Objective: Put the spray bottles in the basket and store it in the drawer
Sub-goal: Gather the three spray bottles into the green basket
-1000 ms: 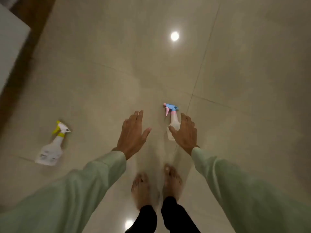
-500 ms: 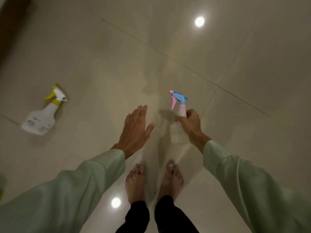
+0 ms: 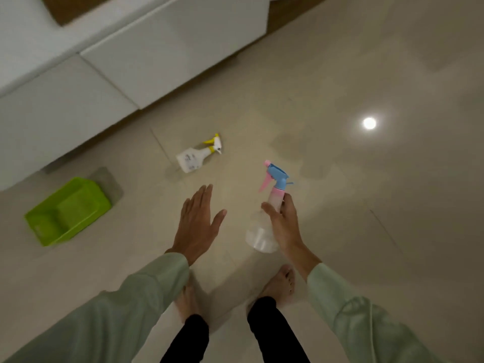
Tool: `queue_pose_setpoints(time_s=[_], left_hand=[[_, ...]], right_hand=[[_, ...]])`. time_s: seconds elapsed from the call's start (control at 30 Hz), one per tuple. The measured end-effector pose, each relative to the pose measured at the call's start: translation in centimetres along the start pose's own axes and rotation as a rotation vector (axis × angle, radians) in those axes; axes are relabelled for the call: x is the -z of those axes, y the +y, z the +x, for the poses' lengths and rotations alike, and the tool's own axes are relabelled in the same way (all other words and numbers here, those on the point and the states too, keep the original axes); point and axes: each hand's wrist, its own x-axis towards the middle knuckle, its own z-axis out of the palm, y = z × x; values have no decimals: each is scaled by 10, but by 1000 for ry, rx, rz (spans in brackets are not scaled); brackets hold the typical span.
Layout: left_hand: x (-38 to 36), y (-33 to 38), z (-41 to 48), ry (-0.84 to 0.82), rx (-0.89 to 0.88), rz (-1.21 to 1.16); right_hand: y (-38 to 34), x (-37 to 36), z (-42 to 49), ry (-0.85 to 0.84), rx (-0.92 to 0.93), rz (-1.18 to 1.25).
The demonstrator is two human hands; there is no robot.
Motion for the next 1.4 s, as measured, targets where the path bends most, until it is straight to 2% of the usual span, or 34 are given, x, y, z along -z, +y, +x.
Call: queue_pose_setpoints(time_s=[0.27,0.47,0.63,0.83,1.2,1.4], left_hand=[[90,-130,-79,131,166,-103],[156,-231,-126,219,275,-147],[191,-295,-136,266,358,-186],[204,-351,-122,263,437,-245],[205,-471,-33,281,502,-250],[191,-546,11,259,486,-242]], right_hand=[[-52,-148,-68,-142,191,-49],[-68,-275,-115,-96,212,-105],[-70,-366,-125,-123,263,-161],[-66,-453,-103,-172,309,-252],[-35,-591,-29,-348,657,-488],[8,-666,15,-327,718,-554]])
